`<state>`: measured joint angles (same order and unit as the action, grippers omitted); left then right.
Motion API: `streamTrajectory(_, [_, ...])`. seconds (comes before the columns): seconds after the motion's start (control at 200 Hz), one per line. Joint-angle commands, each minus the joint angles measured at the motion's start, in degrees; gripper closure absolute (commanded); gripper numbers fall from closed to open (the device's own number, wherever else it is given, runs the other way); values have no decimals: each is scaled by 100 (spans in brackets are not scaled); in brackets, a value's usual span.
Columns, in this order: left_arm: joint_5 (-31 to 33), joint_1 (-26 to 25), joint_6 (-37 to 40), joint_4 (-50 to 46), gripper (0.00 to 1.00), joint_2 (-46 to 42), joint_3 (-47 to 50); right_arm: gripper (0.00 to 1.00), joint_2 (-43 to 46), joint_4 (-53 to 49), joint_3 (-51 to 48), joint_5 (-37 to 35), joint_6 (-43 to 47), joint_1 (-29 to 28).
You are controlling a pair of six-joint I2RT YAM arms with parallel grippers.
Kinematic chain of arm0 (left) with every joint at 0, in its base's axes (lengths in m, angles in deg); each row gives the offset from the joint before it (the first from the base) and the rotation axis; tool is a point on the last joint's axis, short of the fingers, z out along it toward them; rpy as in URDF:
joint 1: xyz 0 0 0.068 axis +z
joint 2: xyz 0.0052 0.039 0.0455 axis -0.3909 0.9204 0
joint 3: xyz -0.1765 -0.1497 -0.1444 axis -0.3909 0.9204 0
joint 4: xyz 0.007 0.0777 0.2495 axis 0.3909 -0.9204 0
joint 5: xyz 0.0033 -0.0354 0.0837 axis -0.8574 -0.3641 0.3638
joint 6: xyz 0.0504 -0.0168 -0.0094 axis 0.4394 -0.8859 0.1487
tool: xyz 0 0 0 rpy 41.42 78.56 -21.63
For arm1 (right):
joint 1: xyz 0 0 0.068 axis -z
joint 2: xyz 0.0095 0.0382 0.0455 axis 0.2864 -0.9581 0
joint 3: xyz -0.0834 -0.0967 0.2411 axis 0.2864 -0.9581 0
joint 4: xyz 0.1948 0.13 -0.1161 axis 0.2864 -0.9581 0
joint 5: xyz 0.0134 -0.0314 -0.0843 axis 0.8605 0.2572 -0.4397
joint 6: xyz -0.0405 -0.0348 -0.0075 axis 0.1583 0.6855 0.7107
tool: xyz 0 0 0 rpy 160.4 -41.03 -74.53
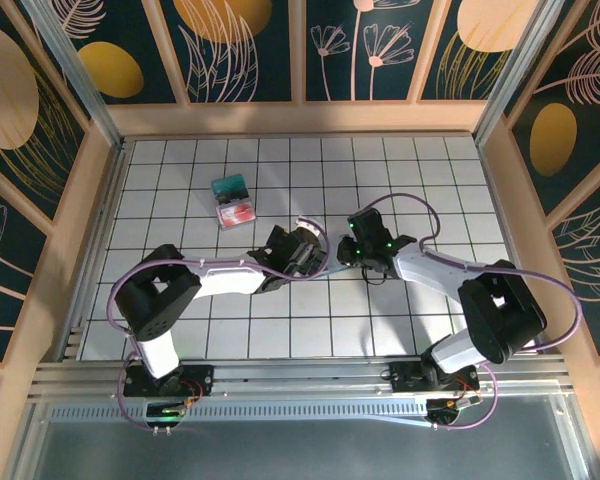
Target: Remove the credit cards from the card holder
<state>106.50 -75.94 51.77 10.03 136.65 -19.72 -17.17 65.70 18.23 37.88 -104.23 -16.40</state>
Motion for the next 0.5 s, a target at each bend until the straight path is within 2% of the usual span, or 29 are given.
streamTrajectory(0.0, [-89,-57,119,197,1,272,-357,71,301,-15,-119,-64,-120,107])
streamTrajectory(0.17, [-99,-94,150,280,1,633,-721,62,805,-79,-210,-247,-246,131])
streamTrajectory(0.19, [-115,-96,154,288,1,671,-770,61,876,-97,-217,-294,-260,294])
streamTrajectory(0.3, [-167,-121,172,286,1,899,-1021,57,1229,-210,-268,-522,-331,372])
streamTrajectory(0.495, [-210,-142,25,126,1,1307,-1418,55,1737,-386,-375,-976,-550,420])
